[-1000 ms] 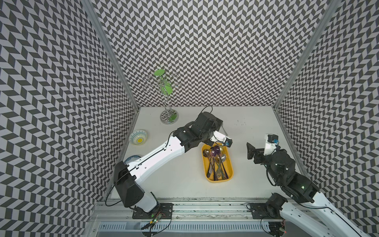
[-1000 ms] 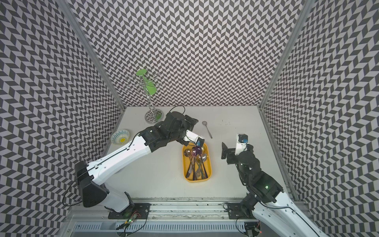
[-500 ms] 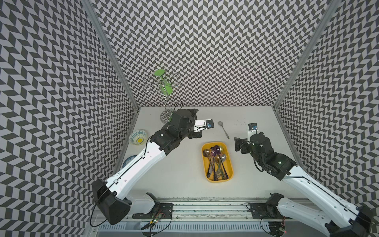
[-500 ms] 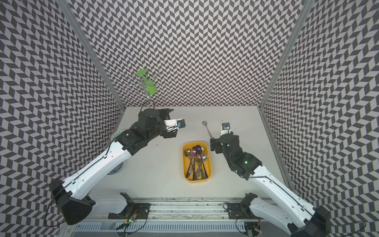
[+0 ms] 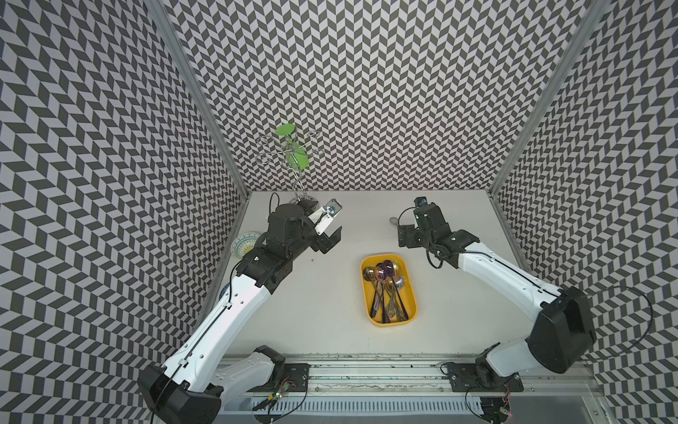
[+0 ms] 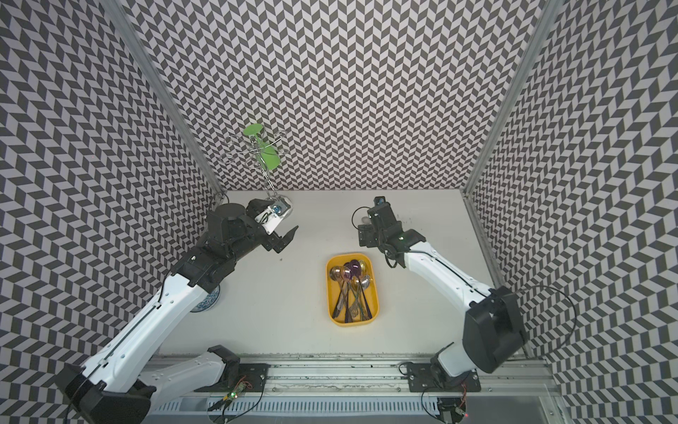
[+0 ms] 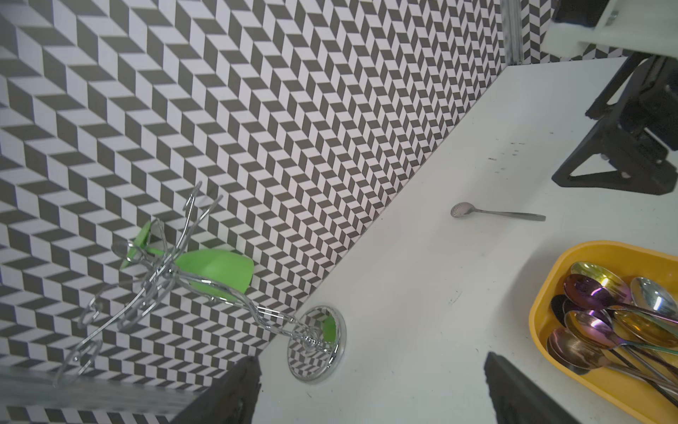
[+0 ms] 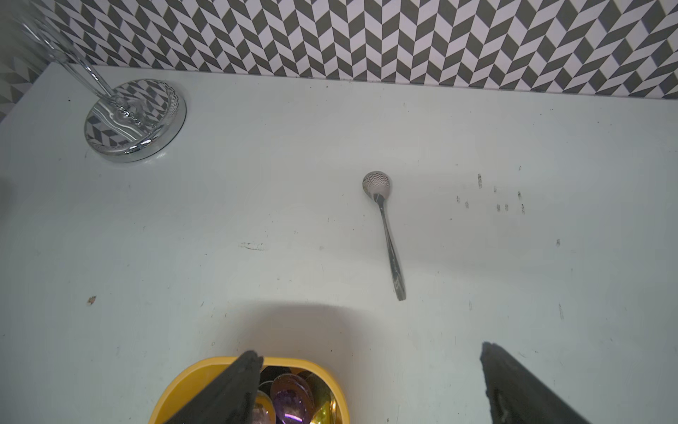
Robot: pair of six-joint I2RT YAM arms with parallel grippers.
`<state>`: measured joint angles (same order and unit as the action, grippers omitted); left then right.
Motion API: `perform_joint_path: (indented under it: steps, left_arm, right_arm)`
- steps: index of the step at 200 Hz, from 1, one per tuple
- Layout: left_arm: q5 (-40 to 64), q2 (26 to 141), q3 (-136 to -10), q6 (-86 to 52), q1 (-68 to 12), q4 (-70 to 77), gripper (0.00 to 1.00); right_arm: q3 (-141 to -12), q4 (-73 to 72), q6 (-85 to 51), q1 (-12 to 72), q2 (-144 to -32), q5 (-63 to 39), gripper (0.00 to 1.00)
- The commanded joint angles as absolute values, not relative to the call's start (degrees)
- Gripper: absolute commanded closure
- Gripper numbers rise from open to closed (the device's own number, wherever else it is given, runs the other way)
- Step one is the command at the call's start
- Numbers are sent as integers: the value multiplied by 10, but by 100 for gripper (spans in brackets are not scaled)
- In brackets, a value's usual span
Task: Put the spoon into the storage box
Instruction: Pick up the spoon from the center of the board.
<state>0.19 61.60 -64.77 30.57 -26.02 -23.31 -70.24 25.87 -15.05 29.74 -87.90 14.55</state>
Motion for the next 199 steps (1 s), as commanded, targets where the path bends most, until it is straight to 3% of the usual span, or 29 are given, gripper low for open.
perform_joint_path:
  steps: [1,78,120,166,199]
  left_arm:
    - [27,587,-608,246,-246,-214,0]
    - [173,517,-494,246,-153,-202,0]
    - [144,508,-469,211,-133,-179,0]
    - [27,513,-424,118,-127,-125,0]
    - [16,519,-420,99,-127,-120,0]
  right_arm:
    - [-739,251,-149,286,-920,123,8]
    - [-919,320,-137,253,-1109,70,20]
    - [-993,340,-129,243,-1198,73,25]
    - [-1085,385,-124,230,-1285,82,33]
    - [-1129,400,-120,220,-1334,80,37]
